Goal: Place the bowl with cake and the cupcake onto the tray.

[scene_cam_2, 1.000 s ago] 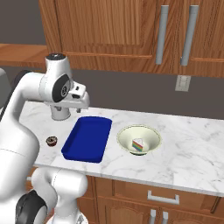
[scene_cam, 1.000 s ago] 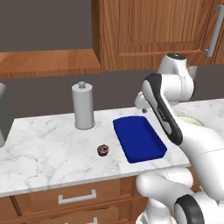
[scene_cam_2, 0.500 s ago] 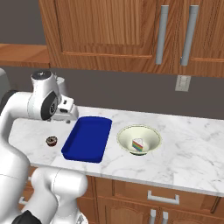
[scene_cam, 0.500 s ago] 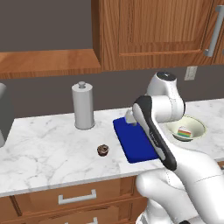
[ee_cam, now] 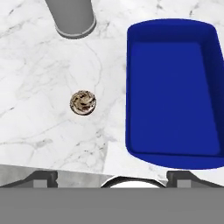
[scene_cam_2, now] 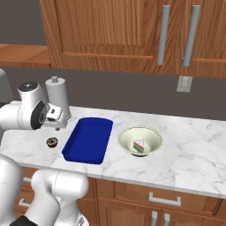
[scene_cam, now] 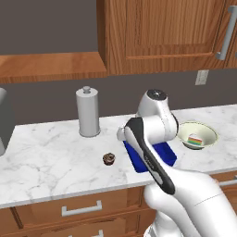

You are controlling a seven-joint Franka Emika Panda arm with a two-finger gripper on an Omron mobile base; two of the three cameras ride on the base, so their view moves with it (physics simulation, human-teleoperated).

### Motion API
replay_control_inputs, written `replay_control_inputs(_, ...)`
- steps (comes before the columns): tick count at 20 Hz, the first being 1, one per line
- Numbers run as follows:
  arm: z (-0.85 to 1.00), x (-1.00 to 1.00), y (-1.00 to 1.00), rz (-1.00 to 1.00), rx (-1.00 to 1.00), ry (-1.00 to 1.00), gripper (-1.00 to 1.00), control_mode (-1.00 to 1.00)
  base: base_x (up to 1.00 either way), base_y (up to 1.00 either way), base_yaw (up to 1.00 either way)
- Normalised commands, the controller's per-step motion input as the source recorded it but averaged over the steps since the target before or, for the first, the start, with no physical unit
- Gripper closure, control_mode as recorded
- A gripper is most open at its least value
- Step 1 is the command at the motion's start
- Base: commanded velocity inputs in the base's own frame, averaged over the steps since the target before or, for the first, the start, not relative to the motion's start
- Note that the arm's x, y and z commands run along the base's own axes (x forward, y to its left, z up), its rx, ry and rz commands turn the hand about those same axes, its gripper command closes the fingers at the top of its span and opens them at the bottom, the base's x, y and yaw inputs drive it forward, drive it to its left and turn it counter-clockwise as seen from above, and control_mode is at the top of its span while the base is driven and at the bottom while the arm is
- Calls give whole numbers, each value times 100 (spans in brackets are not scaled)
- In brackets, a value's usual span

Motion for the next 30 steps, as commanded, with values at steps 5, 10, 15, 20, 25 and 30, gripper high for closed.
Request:
replay_control_inputs(5,-42,1,41,0,1,0,-100,-100,0,0,0)
replay_control_inputs(10,-44,11,32,0,0,1,-100,-100,0,0,0)
replay_control_inputs(15,-35,21,21,0,0,1,-100,-100,0,0,0)
replay_control_inputs(20,-28,35,6,0,0,0,-100,-100,0,0,0)
replay_control_inputs(25,-29,40,11,0,0,2,-100,-100,0,0,0)
replay_control_inputs(30,-28,34,13,0,0,1,-100,-100,0,0,0)
